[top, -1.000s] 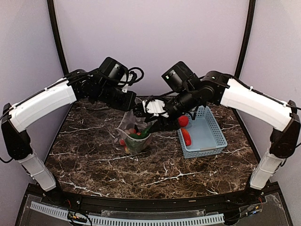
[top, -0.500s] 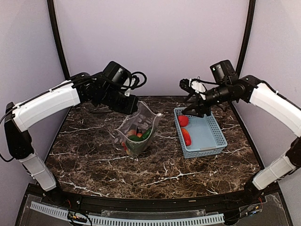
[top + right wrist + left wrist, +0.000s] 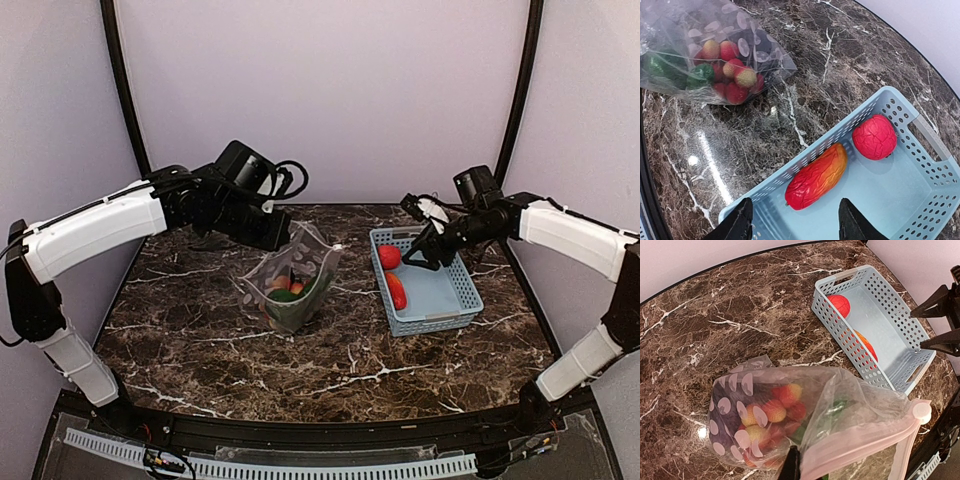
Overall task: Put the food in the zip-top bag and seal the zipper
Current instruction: Pick up the fake fruit from the bin.
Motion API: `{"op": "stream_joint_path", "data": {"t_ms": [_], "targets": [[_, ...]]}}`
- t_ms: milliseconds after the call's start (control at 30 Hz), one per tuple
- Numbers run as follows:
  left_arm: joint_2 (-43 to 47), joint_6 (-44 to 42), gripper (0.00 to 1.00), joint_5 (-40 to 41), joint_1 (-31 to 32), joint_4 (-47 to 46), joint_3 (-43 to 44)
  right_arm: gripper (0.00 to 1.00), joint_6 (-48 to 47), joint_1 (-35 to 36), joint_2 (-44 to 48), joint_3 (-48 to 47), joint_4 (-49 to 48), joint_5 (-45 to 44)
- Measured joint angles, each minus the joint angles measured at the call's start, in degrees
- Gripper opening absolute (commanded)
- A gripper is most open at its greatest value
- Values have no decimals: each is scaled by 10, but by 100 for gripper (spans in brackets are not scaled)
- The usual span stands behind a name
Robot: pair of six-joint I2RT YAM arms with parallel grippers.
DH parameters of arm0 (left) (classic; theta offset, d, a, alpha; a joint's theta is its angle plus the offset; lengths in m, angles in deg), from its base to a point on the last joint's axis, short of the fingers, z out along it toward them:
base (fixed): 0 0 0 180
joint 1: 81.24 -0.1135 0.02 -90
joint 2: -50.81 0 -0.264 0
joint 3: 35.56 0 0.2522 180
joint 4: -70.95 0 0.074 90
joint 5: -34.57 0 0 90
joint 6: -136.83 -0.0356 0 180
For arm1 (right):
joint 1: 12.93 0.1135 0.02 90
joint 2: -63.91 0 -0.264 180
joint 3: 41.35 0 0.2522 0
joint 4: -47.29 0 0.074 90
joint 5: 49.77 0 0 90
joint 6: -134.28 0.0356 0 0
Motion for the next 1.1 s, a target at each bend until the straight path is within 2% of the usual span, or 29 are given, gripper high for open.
{"op": "stream_joint_path", "data": {"t_ms": [200,533,867,1100], "targets": [[0,2,1,1,0,-5,-1,56,20,-12,-61,-11,-20,-24],[0,4,1,0,-3,-6,-1,61,14,-21,-216,-143,-21,-87],[4,6,1,-4,-3,-9,-9,63,16,-22,-320,-252,-6,-88],[17,8,1,-5,-3,-10,-17,64,23,-22,-358,-266,12,-87]]}}
